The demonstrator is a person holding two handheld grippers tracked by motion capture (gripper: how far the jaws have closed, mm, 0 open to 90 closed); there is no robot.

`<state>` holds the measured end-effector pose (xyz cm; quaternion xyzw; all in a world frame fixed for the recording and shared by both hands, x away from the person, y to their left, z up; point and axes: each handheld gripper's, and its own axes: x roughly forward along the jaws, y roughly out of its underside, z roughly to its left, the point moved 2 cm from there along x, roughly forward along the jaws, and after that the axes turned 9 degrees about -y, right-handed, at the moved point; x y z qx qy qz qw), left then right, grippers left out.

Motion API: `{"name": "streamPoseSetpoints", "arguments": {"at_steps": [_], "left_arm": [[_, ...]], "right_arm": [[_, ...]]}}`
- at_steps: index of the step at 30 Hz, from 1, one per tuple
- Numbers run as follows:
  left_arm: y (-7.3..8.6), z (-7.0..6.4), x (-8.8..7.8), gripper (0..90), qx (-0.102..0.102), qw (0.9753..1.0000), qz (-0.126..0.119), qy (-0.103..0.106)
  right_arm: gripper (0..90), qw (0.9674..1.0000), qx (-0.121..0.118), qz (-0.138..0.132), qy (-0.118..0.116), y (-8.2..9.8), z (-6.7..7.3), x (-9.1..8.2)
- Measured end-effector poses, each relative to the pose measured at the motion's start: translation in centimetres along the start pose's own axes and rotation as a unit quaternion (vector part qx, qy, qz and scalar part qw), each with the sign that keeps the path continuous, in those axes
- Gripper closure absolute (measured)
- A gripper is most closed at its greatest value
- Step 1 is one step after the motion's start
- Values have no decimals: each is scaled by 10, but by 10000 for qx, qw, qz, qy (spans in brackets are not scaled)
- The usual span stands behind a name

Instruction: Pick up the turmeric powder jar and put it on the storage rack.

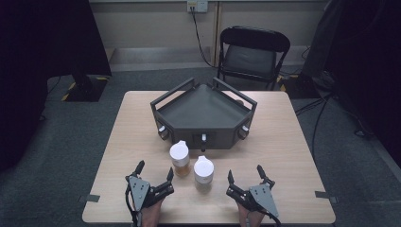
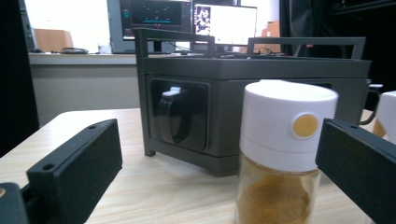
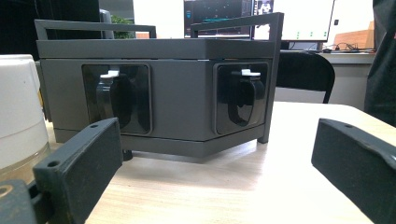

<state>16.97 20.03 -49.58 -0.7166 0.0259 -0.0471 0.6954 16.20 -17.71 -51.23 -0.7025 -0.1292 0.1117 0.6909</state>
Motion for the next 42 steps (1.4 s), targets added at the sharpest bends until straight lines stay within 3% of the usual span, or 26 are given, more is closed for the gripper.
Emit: {"name": "streamPoseSetpoints", "arguments": {"at_steps": [9,22,28,42], "left_arm": [[-11,4,9,0,-182,9993,48,317],[-25,2,23,0,-176,9976,3,668],[-28,-2,32,0,-33,9965,-32,838],[-24,-9,47,40,111,9963,5,848]], "right_arm": [[9,10000,0,0,-1,0,0,0],[9,10000,0,0,-4,0,0,0],[9,10000,0,0,-4,0,0,0],[9,10000,1,0,-11,0,0,0]]}}
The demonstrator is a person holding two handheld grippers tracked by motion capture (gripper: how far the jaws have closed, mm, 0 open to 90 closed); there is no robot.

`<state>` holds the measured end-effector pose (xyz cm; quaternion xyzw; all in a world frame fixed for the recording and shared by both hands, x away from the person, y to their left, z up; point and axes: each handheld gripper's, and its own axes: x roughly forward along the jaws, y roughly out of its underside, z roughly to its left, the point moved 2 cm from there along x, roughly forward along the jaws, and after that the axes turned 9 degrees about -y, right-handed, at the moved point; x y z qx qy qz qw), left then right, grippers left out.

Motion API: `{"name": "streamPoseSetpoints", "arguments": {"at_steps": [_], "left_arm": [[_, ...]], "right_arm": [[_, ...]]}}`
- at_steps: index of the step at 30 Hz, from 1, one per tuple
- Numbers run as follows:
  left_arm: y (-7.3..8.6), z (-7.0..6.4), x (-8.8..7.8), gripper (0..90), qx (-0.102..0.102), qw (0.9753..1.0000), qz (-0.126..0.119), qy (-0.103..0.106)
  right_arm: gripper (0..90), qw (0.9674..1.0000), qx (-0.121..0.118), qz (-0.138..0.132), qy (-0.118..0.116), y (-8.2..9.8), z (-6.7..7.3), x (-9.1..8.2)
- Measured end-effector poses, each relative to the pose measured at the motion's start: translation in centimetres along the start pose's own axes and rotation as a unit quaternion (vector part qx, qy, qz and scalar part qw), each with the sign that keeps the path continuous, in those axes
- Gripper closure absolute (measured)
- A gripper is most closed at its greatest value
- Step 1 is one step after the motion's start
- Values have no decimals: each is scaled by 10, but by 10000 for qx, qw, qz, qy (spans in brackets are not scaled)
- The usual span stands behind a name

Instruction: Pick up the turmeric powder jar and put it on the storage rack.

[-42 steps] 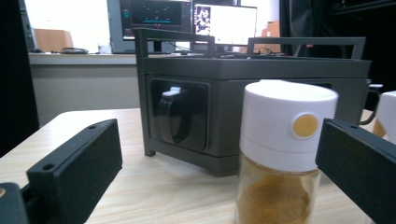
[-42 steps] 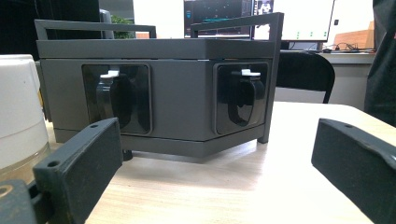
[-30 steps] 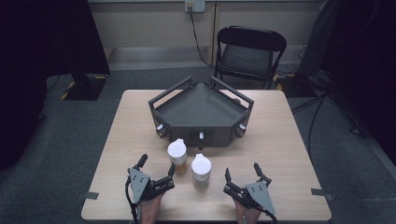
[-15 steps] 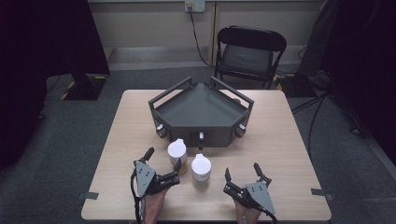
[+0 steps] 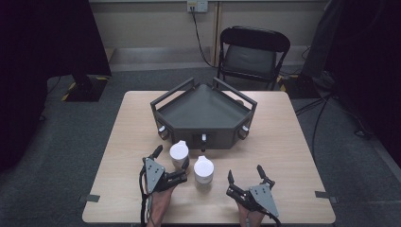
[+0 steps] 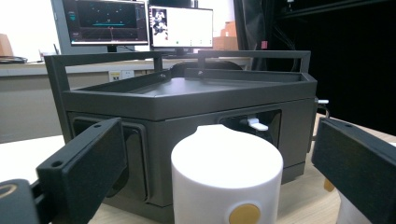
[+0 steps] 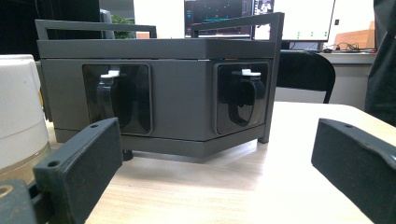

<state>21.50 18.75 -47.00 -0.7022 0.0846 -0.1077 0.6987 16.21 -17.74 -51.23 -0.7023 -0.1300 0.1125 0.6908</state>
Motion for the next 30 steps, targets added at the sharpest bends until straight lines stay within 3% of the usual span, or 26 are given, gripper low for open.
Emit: {"name": "streamPoseSetpoints", "arguments": {"at_steps": [6,11,14,19,30], "left_arm": [[6,-4,4,92,80,10000,21,-11],[12,-5,7,109,17,9999,123,-56],[12,-3,11,149,-52,9996,274,26],[13,-4,14,191,-48,9994,320,117],[12,-5,17,286,-79,9991,408,64]], "right_arm": [[9,10000,4,1,-2,0,0,0],[9,10000,3,-1,-5,0,0,0],[9,10000,1,-1,-11,0,0,0],[9,10000,3,-1,-17,0,-1,0],[9,10000,2,-3,-26,0,-1,-1]]}}
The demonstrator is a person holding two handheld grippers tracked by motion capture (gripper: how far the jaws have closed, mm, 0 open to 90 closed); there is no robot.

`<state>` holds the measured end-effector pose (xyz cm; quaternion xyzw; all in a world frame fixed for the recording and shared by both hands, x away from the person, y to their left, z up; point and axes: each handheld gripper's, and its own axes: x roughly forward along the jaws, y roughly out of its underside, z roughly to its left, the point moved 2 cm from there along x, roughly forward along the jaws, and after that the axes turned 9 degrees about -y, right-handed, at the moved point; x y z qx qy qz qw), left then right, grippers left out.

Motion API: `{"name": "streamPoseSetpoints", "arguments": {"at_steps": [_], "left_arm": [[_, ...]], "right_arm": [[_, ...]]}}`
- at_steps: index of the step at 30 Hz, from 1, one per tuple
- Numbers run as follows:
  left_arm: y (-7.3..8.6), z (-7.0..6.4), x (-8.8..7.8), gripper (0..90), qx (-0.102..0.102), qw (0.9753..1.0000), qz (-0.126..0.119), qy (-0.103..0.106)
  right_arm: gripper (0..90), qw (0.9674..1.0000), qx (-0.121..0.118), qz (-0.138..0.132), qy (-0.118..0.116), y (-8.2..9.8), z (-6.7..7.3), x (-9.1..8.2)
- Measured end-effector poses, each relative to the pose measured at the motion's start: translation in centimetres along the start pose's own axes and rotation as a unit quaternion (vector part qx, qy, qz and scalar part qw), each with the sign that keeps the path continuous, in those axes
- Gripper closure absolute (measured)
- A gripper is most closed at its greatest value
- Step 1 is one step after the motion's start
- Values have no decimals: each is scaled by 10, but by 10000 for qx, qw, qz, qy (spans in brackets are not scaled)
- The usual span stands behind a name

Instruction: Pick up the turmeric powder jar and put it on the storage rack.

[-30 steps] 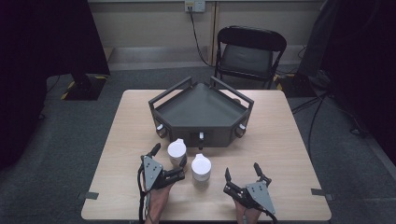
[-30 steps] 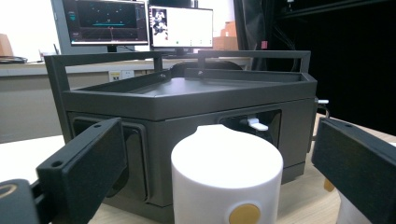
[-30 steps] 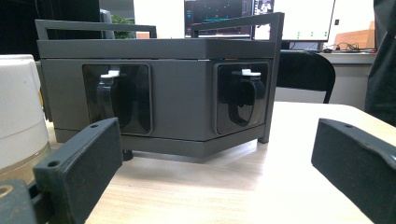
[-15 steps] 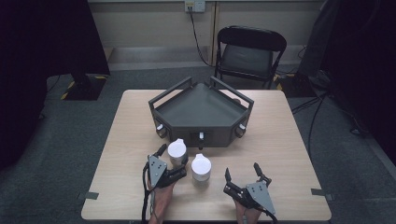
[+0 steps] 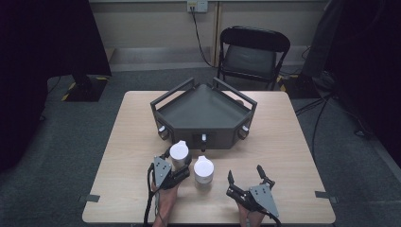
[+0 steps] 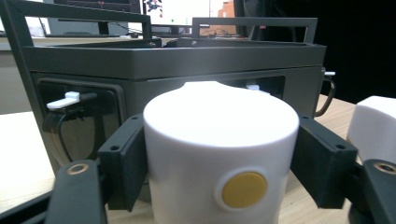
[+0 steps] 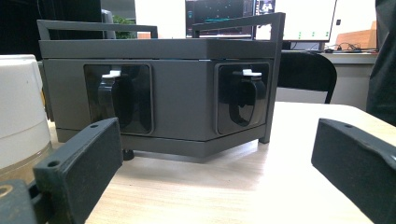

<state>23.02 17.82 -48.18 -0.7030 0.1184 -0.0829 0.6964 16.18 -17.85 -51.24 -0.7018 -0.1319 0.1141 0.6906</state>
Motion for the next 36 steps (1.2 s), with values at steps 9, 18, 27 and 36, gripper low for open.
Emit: {"name": "streamPoseSetpoints", "arguments": {"at_steps": [9,18,27,36], "left_arm": [[-1,-3,-1,306,9,10000,18,-78],[-3,-5,-2,308,23,9999,44,-108],[-4,-4,-3,309,-19,9999,66,-128],[-6,-4,-6,309,-32,9998,26,-173]], "right_arm": [[9,10000,1,0,2,0,0,0],[9,10000,0,-1,1,0,0,0],[9,10000,-3,-2,4,0,0,0],[9,10000,-2,0,6,0,0,0]]}}
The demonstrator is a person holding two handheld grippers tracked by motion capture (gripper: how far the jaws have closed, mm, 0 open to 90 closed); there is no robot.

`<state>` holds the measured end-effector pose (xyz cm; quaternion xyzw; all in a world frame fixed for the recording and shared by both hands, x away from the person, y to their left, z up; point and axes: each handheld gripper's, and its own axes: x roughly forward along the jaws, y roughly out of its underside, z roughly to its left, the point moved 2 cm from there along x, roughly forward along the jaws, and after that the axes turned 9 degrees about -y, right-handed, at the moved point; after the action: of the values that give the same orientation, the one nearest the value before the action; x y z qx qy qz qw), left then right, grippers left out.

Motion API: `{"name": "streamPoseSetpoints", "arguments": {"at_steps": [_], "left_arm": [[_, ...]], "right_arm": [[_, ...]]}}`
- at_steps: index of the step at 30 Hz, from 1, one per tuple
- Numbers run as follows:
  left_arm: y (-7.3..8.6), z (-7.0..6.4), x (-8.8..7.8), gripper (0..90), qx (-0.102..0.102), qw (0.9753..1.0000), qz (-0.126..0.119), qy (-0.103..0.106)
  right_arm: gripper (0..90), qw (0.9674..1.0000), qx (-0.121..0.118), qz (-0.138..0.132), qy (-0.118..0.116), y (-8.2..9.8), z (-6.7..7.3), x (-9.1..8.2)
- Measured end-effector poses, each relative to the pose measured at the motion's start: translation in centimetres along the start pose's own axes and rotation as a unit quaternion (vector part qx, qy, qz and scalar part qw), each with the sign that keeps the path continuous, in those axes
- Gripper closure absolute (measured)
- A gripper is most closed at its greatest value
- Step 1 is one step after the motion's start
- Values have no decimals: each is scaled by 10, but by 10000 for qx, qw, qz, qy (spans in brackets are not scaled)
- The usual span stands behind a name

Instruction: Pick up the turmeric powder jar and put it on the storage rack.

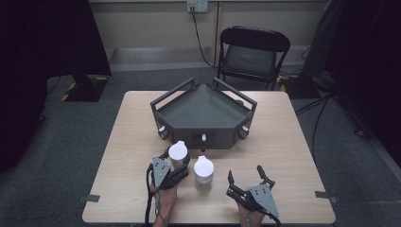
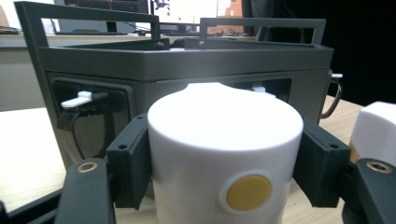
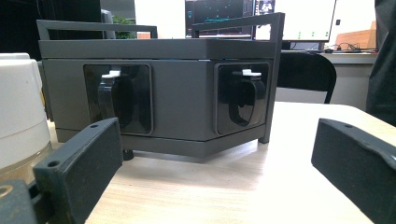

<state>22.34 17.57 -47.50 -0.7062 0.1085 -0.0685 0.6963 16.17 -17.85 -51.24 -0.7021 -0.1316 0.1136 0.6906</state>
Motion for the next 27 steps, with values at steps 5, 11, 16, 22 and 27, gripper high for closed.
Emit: {"name": "streamPoseSetpoints", "arguments": {"at_steps": [5,11,16,22,27], "left_arm": [[-9,0,-2,309,82,9999,-52,33],[-16,2,-3,309,64,9999,-105,65],[-26,4,-5,309,59,9998,-84,163],[-35,7,-7,309,101,9997,-101,221],[-40,7,-6,309,148,9995,-171,211]], "right_arm": [[9,10000,1,0,0,0,0,0],[9,10000,2,1,0,0,0,0],[9,10000,3,1,2,0,0,0],[9,10000,3,0,1,0,0,0],[9,10000,6,-1,5,0,0,0]]}}
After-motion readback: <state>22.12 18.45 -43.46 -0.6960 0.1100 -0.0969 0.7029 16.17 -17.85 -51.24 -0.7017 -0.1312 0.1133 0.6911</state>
